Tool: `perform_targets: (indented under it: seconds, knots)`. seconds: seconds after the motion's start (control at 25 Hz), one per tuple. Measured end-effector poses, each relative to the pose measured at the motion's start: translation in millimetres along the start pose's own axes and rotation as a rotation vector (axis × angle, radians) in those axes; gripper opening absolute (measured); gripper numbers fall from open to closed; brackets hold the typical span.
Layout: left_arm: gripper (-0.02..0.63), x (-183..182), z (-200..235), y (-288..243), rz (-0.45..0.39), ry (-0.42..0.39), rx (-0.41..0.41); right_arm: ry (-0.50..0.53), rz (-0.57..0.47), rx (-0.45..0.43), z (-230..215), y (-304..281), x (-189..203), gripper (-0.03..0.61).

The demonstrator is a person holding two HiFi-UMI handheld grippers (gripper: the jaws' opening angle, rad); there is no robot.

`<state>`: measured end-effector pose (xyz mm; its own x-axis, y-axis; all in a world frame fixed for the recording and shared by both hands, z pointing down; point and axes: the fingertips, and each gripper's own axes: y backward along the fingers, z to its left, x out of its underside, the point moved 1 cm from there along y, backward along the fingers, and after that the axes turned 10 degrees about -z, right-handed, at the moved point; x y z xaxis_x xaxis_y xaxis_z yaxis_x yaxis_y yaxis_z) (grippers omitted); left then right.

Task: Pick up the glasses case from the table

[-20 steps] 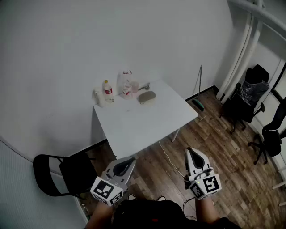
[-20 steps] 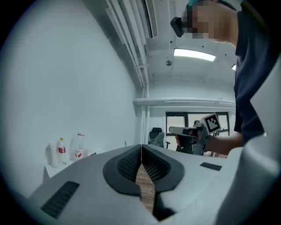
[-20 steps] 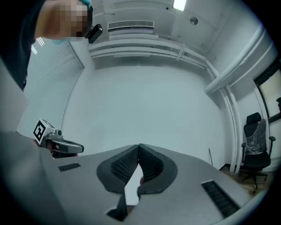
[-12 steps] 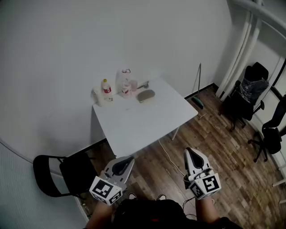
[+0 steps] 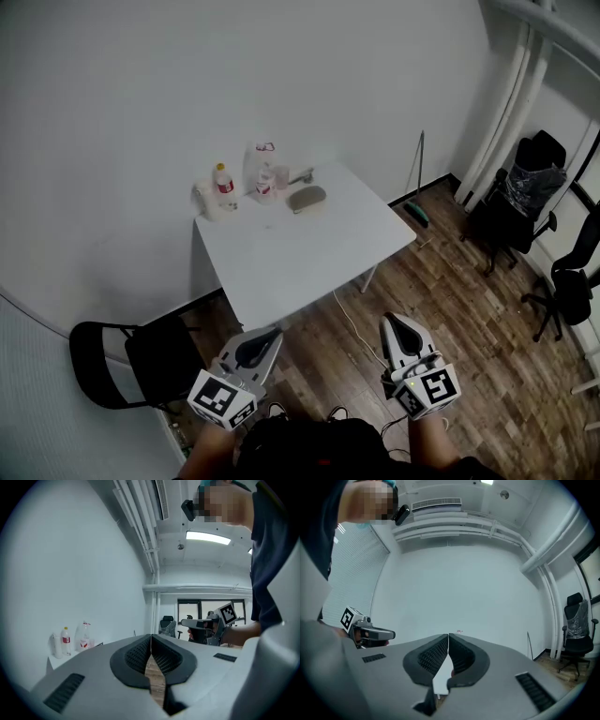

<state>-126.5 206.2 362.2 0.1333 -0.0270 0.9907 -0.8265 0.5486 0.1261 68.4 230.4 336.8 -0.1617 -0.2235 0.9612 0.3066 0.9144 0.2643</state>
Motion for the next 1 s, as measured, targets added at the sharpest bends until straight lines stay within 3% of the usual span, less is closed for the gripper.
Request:
perform_targets:
  seconds: [0.4, 0.76, 1.0]
  knots:
    - [0.021, 12, -22, -21, 0.023, 0.017, -0.064, -0.048, 0.069, -0.054, -35, 8, 17, 0.021]
    - [0.021, 28, -61, -59, 0.046, 0.011, -0.057, -0.124, 0.076, -0.073, -85, 32, 20, 0.021]
    - [0.021, 39, -57, -77, 0.060, -0.003, -0.033, -0.074, 0.125, -0.064, -101, 25, 33, 0.021]
